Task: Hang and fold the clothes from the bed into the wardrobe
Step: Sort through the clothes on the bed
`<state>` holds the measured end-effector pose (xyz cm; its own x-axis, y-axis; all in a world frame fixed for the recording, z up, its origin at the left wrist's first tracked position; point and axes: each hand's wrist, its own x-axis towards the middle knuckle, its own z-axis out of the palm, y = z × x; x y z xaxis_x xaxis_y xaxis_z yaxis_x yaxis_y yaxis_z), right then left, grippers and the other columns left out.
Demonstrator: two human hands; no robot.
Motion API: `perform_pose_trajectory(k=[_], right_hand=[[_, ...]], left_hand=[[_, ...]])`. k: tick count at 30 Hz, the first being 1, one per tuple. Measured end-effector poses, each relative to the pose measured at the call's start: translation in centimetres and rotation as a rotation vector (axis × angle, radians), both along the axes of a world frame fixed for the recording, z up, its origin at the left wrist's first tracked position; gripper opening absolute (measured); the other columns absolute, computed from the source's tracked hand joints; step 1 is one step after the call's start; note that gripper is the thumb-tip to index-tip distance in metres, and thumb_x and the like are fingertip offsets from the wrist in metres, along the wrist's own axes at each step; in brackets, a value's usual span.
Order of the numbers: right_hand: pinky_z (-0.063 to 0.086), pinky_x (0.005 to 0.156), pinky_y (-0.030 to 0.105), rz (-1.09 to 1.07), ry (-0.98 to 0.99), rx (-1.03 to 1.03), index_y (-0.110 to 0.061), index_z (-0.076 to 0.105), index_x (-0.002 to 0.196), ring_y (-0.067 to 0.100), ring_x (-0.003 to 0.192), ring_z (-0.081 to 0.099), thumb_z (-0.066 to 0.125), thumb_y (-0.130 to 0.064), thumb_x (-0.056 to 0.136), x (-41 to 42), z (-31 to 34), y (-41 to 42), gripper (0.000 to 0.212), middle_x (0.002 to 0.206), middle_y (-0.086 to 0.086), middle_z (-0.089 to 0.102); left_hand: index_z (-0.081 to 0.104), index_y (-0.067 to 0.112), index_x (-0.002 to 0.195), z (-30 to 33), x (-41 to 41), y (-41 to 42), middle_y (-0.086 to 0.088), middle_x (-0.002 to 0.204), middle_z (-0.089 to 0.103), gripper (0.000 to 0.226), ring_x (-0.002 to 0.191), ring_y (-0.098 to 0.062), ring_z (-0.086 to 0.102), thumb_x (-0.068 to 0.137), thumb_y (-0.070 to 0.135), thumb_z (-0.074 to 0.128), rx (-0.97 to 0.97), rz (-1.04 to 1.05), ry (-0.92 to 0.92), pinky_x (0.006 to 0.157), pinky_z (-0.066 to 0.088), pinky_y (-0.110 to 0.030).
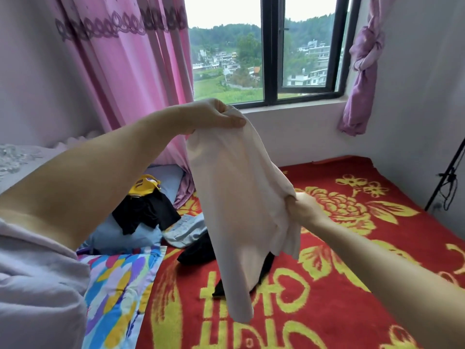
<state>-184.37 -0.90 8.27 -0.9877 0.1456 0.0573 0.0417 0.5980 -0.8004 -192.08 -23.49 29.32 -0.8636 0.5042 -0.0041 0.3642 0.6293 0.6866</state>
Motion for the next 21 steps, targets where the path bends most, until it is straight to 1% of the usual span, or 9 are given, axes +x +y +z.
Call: perform_pose_trajectory(k=[2,4,7,9,11,14,17,19,21], right_hand=[[0.039,0.057,0.033,-0.087,0.072,0.071,-0.004,0.055,0.066,0.025,0.066,0.054,0.025,-0.058,0.061,0.2,0.2,3.5,0.062,0.068,0.006,0.063],[0.035,0.053,0.033,-0.178,0.129,0.113,-0.002,0.052,0.068,0.022,0.059,0.047,0.024,-0.060,0.059,0.6,0.2,6.9,0.065,0.064,0.006,0.060],[0.033,0.052,0.036,-0.278,0.123,0.200,-0.005,0.043,0.067,0.027,0.058,0.046,0.032,-0.052,0.074,0.8,0.0,12.3,0.048,0.064,0.011,0.057],[0.035,0.055,0.038,-0.315,0.066,0.347,-0.009,0.041,0.068,0.032,0.064,0.049,0.040,-0.038,0.087,0.7,-0.1,16.4,0.035,0.068,0.010,0.055],[0.035,0.057,0.036,-0.383,0.010,0.477,-0.011,0.041,0.072,0.031,0.068,0.047,0.043,-0.027,0.091,0.8,0.1,20.5,0.025,0.071,0.008,0.050],[0.039,0.058,0.036,-0.478,0.015,0.527,-0.006,0.045,0.077,0.033,0.070,0.049,0.046,-0.018,0.088,1.6,1.4,25.9,0.017,0.080,0.017,0.055],[0.032,0.059,0.035,-0.485,0.131,0.561,-0.013,0.040,0.066,0.033,0.070,0.046,0.038,-0.034,0.081,2.7,3.7,28.6,0.026,0.077,0.016,0.050],[0.031,0.060,0.035,-0.464,0.151,0.559,-0.016,0.037,0.062,0.031,0.070,0.045,0.028,-0.047,0.079,3.4,4.4,29.3,0.036,0.075,0.013,0.049],[0.033,0.059,0.034,-0.364,0.073,0.595,-0.019,0.043,0.063,0.031,0.072,0.051,0.031,-0.047,0.081,4.0,3.5,29.1,0.036,0.077,0.014,0.058]], left_hand=[[0.074,0.024,0.073,-1.3,-0.9,1.6,0.005,0.072,0.073,0.043,0.062,-0.011,0.069,0.059,0.065,0.071,-0.075,-0.007,0.070,0.054,0.055,-0.023],[0.073,0.023,0.077,-2.9,-2.3,3.5,0.005,0.074,0.073,0.042,0.063,-0.011,0.069,0.068,0.064,0.071,-0.110,-0.020,0.092,0.057,0.056,-0.026],[0.073,0.024,0.083,-5.2,-4.5,7.7,0.005,0.079,0.073,0.023,0.062,-0.009,0.067,0.080,0.047,0.071,-0.131,-0.049,0.101,0.059,0.055,-0.026],[0.073,0.016,0.086,-6.4,-5.8,11.5,0.004,0.079,0.070,0.025,0.064,-0.010,0.064,0.083,0.041,0.070,-0.144,-0.053,0.156,0.061,0.054,-0.020],[0.066,0.012,0.073,-7.3,-6.6,15.6,0.005,0.069,0.059,0.027,0.064,-0.011,0.054,0.086,0.036,0.068,-0.113,-0.066,0.239,0.056,0.044,-0.011],[0.049,0.014,0.058,-8.1,-6.8,20.8,0.003,0.065,0.046,0.039,0.059,-0.010,0.040,0.088,0.031,0.067,0.018,-0.062,0.336,0.051,0.035,-0.012],[0.036,0.017,0.057,-8.1,-6.1,23.4,0.003,0.062,0.038,0.045,0.058,-0.010,0.031,0.088,0.026,0.066,0.177,-0.103,0.398,0.052,0.032,-0.013],[0.044,0.008,0.061,-8.4,-6.0,23.5,-0.002,0.065,0.040,0.041,0.061,-0.011,0.034,0.088,0.028,0.067,0.193,-0.124,0.399,0.054,0.033,-0.017],[0.053,-0.003,0.069,-10.0,-6.1,22.4,-0.005,0.070,0.046,0.045,0.065,-0.014,0.039,0.085,0.035,0.069,0.100,-0.141,0.343,0.060,0.041,-0.028]])
